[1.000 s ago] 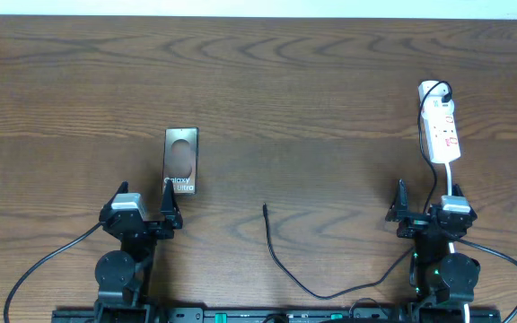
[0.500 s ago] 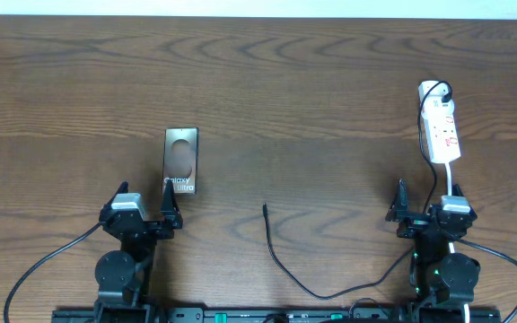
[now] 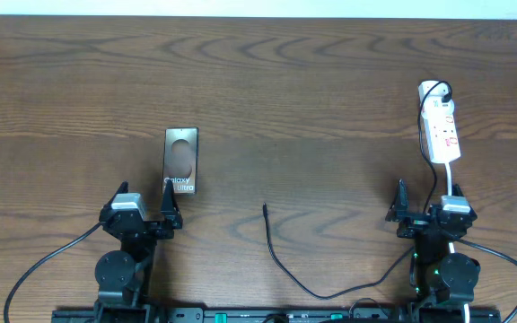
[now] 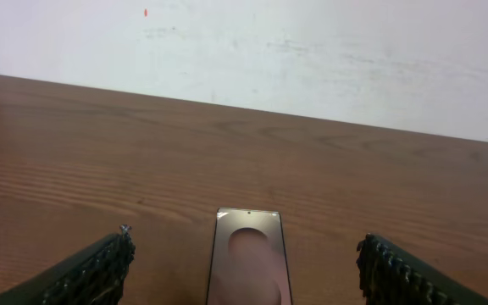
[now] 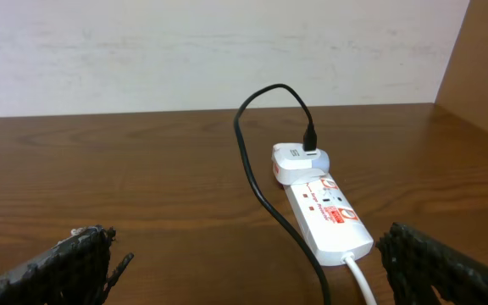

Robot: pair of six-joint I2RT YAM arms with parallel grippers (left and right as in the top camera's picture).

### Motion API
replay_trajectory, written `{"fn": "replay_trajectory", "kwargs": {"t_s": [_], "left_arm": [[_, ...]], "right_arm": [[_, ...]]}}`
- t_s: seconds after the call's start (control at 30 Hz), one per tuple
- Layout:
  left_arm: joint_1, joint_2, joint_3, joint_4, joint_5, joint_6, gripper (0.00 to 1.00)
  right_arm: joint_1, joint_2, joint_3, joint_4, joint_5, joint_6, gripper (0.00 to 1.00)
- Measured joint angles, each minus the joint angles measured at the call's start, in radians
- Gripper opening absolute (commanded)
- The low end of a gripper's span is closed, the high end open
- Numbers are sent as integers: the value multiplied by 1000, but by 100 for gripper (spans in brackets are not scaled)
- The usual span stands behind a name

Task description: Plug charger to phone and switch on socket

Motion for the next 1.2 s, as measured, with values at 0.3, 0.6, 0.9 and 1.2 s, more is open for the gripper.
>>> {"fn": "replay_trajectory", "kwargs": {"t_s": [0.3, 0.6, 0.9, 1.2], "left_arm": [[0, 0, 0, 0, 0, 0, 86], [0, 0, 0, 0, 0, 0, 86], [0, 0, 0, 13, -2, 0, 87], [0, 35, 72, -14, -21, 8, 87]], "right_arm": [[0, 0, 0, 0, 0, 0, 99], [0, 0, 0, 0, 0, 0, 99], [0, 0, 0, 0, 0, 0, 99], [0, 0, 0, 0, 0, 0, 99]]}}
